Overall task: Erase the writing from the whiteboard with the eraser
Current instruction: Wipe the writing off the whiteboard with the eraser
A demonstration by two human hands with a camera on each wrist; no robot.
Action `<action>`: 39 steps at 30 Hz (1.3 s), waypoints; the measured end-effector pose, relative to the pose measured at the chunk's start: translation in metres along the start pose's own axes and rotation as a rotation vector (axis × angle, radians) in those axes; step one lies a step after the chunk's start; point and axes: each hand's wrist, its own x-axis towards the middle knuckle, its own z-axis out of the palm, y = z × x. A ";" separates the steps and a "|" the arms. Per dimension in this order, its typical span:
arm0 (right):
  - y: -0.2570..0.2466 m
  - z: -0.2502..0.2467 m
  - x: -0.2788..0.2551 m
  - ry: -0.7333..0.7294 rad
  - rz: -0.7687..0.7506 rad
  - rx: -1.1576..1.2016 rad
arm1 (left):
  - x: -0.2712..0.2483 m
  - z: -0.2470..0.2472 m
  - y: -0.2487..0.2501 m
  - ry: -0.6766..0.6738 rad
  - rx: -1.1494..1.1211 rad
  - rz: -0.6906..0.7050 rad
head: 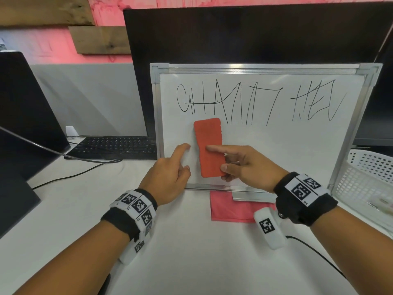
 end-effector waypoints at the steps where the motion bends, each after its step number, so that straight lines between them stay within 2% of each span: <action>1: -0.001 -0.003 0.000 0.011 -0.005 -0.003 | 0.001 0.002 0.001 0.000 0.011 0.006; 4: -0.002 -0.007 0.004 0.055 -0.023 0.007 | 0.004 0.010 0.008 -0.026 0.054 0.026; 9: 0.006 -0.008 -0.007 0.003 0.006 -0.008 | 0.007 0.018 0.018 -0.058 0.075 0.092; 23: 0.010 -0.026 -0.018 0.106 0.004 0.027 | 0.012 0.028 0.025 -0.118 0.083 0.063; 29: 0.014 -0.028 -0.028 0.055 0.031 0.009 | 0.014 0.036 0.035 -0.137 0.071 0.103; 33: 0.013 -0.039 -0.028 0.138 0.009 0.048 | 0.018 0.042 0.038 -0.155 0.075 0.107; 39: 0.021 -0.042 -0.037 0.100 0.039 0.027 | 0.019 0.044 0.040 -0.177 0.091 0.107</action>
